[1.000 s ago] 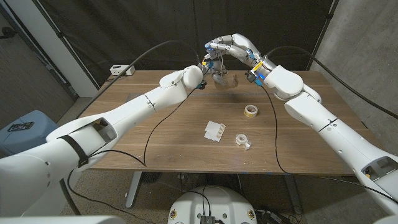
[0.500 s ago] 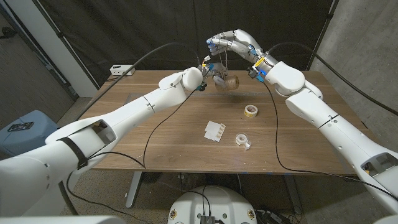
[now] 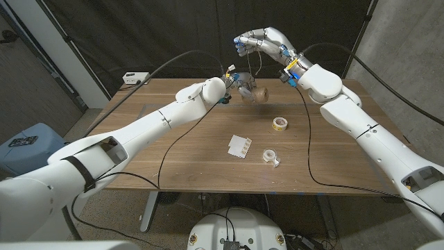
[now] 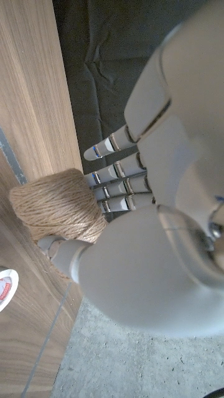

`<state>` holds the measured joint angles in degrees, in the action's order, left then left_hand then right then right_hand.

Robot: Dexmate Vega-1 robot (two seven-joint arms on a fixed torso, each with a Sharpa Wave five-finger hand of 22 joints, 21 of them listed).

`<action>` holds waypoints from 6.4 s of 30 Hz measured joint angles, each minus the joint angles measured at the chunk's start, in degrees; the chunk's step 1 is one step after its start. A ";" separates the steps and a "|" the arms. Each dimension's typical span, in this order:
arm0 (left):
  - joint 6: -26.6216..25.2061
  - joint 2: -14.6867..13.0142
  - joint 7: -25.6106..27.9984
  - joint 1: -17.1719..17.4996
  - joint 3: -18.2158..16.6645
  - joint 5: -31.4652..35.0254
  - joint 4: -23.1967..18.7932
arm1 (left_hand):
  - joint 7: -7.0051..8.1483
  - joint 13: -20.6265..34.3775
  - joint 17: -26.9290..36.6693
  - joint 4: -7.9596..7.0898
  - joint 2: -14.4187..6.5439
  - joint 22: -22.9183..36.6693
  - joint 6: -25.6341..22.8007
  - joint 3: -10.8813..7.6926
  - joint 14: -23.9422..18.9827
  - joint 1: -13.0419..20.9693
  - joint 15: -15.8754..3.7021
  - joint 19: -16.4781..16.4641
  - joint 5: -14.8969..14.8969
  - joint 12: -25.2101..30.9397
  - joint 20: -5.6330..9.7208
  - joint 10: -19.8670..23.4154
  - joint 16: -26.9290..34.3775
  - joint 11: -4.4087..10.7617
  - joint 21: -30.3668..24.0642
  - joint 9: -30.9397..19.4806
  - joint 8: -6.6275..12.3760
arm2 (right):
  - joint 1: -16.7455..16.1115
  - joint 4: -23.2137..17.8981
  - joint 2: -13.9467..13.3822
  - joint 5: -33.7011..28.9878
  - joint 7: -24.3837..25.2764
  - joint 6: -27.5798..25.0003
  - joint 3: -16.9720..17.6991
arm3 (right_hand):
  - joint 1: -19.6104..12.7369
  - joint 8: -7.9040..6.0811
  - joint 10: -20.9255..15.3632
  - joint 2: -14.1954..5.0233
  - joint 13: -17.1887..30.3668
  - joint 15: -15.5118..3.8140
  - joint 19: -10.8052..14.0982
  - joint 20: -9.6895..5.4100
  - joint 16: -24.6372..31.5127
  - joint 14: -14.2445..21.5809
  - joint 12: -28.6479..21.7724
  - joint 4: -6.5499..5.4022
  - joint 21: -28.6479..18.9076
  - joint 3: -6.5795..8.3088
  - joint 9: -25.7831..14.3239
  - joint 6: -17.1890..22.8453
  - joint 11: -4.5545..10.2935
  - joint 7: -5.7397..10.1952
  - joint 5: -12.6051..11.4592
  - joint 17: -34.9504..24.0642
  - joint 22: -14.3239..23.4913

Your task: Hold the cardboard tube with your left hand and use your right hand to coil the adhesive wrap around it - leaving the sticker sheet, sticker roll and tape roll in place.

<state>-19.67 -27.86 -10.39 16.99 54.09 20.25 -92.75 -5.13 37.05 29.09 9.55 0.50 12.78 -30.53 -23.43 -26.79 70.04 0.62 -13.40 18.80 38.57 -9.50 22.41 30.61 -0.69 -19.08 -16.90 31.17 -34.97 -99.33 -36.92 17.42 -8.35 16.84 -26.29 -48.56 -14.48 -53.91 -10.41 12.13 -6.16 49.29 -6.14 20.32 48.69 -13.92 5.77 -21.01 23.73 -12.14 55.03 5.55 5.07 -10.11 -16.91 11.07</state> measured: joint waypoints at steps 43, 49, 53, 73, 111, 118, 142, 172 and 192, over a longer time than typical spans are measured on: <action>4.46 -2.85 -3.14 3.89 -2.59 0.51 -5.80 | 0.00 0.01 -0.26 0.07 0.00 0.01 0.00 0.07 -0.33 0.00 -0.32 0.21 -0.33 -0.28 0.20 -0.12 -0.49 0.12 0.00 0.00 0.00 | 0.46 3.39 -1.39 -0.87 3.22 -0.81 2.28 | -0.16 0.57 -0.40 0.16 -0.01 0.20 0.00 0.00 -0.20 0.20 0.45 0.39 -0.47 0.39 0.00 0.34 0.01 0.36 0.00 -0.10 -0.01; 4.72 -3.20 -3.69 4.25 -2.87 0.60 -6.59 | 0.01 0.01 -0.26 0.07 0.00 0.01 0.00 0.07 -0.33 0.00 -0.32 0.21 -0.34 -0.33 0.20 -0.30 -0.49 0.31 -0.23 0.00 0.00 | 0.30 3.77 -1.54 -0.92 3.77 -1.04 2.52 | -0.16 0.64 -0.40 0.16 -0.01 0.20 0.00 0.00 -0.19 0.20 0.45 0.39 -0.67 0.39 0.00 0.33 0.01 0.35 0.00 -0.11 -0.01; 5.07 -3.40 -4.00 4.44 -3.05 0.63 -7.03 | 0.01 0.01 -0.27 0.07 0.00 0.01 0.00 0.07 -0.33 0.00 -0.32 0.21 -0.35 -0.36 0.19 -0.30 -0.49 0.31 -0.23 0.01 0.00 | 0.22 4.12 -1.62 -0.94 4.06 -1.09 2.67 | -0.16 0.67 -0.40 0.16 -0.01 0.20 0.00 0.00 -0.19 0.20 0.88 0.39 -0.68 0.39 0.00 0.33 0.01 0.35 0.00 -0.11 -0.01; 6.50 -3.90 -4.79 5.53 -4.03 0.64 -9.06 | 0.01 0.02 -0.26 0.07 0.00 0.01 -0.01 0.07 -0.55 0.00 -0.54 0.20 -0.67 -0.20 0.19 -0.30 -0.90 0.30 -0.23 0.02 0.00 | 0.26 5.65 -1.76 -1.43 4.96 -1.71 2.68 | -0.18 0.84 -0.40 0.18 0.32 0.21 -0.01 -0.01 -0.46 0.20 0.88 0.39 -1.12 0.38 0.04 0.30 0.01 0.33 0.00 -0.12 -0.01; 5.14 -5.67 -5.28 8.40 -5.72 0.69 -14.28 | 0.01 0.02 -0.26 0.25 0.00 -0.29 -0.01 -0.12 -0.64 0.00 -0.63 0.20 -0.56 -0.34 0.19 -0.29 -1.11 0.30 -0.23 0.02 0.00 | 0.43 10.67 -2.26 -2.10 6.66 -2.57 2.72 | 0.00 1.23 -0.40 0.00 0.31 0.05 -0.54 0.10 -0.84 0.37 1.20 0.56 -1.12 0.55 -0.24 0.40 0.01 0.44 0.03 -0.26 -0.01; 5.06 -6.10 -5.52 8.71 -6.09 0.27 -14.95 | 0.01 0.02 -0.27 0.25 0.00 -0.29 -0.01 -0.12 -0.64 0.00 -0.63 0.20 -0.62 -0.26 0.19 -0.29 -1.11 0.30 -0.23 0.02 0.00 | 0.69 12.28 -2.15 -2.25 7.02 -2.71 2.53 | 0.00 1.30 -0.40 0.00 0.31 0.05 -0.54 0.10 -1.05 0.36 1.43 0.56 -1.12 0.55 -0.23 0.32 0.01 0.36 0.03 -0.25 -0.01; 4.54 -8.52 -6.16 9.99 -8.50 -1.70 -18.13 | 0.02 0.02 -0.30 0.24 0.00 -0.28 -0.02 -0.11 -0.76 0.00 -0.74 0.20 -0.56 0.01 0.19 -0.29 -1.13 0.31 -0.23 0.02 0.00 | 2.70 19.03 -0.34 -2.65 7.45 -2.92 0.80 | -0.01 1.34 -0.40 0.01 0.31 0.05 -0.87 0.24 -1.28 0.36 1.43 0.55 -1.45 0.54 -0.26 0.21 0.01 0.26 0.03 -0.24 -0.01; 4.79 -9.76 -6.28 10.26 -9.36 -2.80 -19.64 | 0.02 0.02 0.05 0.23 0.00 -0.27 -0.02 -0.10 -1.05 0.00 -1.04 -0.11 -0.63 -0.14 0.50 -0.29 -1.55 0.30 -0.66 0.02 0.00 | 3.04 22.92 0.40 -2.08 8.29 -3.64 -0.09 | 0.09 1.68 -0.40 -0.09 0.30 0.13 -1.14 0.11 -1.28 0.04 1.62 0.55 -1.67 0.54 -0.24 0.19 0.00 0.65 0.03 -0.53 -0.01; 1.09 -12.25 -6.17 12.38 -11.34 -2.90 -24.00 | 0.03 0.02 0.03 0.23 0.00 -0.27 -0.03 -0.10 -1.04 0.00 -1.03 -0.11 -0.44 0.01 0.50 -0.29 -1.58 0.30 -0.66 0.02 0.00 | 2.36 24.75 1.18 -2.07 9.23 -4.86 -1.14 | 0.09 1.49 -0.40 -0.08 0.30 0.13 -1.44 0.41 -1.28 0.05 1.61 0.55 -1.99 0.54 -0.54 0.08 0.00 0.54 0.04 -0.79 -0.01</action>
<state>-18.58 -40.11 -16.56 29.37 42.75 17.35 -116.75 -5.10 37.07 29.13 9.78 0.50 12.52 -30.55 -23.53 -27.83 70.03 -0.41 -13.51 18.36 38.59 -9.00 22.12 29.02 -0.38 -19.74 -16.88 31.17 -32.62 -74.58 -35.73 15.35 0.88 11.99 -27.43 -48.47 -12.99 -54.31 -10.50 12.44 -6.02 47.85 -5.73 19.04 48.73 -12.31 6.32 -23.01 24.27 -12.68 55.11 5.56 5.61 -10.08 -17.70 11.05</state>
